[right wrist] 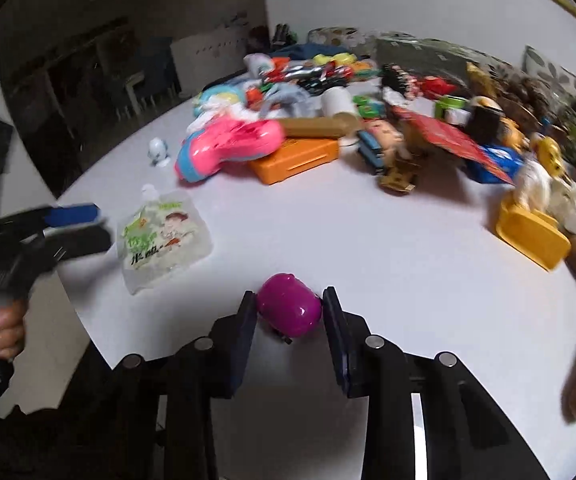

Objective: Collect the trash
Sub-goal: 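Grasp the magenta ball with the right tool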

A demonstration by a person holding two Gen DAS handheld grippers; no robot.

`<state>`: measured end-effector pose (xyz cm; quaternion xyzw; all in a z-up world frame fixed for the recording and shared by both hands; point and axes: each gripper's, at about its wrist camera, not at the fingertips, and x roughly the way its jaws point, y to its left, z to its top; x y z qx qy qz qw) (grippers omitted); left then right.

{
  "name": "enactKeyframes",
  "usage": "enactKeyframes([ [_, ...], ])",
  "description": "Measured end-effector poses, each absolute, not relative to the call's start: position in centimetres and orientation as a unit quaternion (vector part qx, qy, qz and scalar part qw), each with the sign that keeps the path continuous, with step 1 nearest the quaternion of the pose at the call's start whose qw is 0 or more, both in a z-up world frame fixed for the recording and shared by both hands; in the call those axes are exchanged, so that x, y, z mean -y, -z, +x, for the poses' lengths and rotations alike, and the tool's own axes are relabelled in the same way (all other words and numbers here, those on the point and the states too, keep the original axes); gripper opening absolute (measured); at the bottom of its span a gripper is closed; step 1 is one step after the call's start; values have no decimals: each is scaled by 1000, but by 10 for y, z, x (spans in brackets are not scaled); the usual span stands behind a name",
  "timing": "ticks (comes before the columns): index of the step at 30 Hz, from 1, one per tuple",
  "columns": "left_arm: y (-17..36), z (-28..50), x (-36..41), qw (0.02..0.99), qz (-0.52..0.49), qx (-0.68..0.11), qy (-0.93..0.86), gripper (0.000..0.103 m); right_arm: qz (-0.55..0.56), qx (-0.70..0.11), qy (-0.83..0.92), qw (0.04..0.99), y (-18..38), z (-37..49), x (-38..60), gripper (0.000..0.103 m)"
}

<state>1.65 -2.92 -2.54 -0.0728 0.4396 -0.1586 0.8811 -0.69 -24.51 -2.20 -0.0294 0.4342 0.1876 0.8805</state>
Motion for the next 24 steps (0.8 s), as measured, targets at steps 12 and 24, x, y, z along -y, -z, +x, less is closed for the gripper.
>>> enactKeyframes([
  [12,10,68,-2,885,-139,-440,59,90,5,-416,-213,884,10,-7,265,34],
  [24,37,128,-12,896,-40,-441,30,24,34,-428,-217,877,20,6,264,34],
])
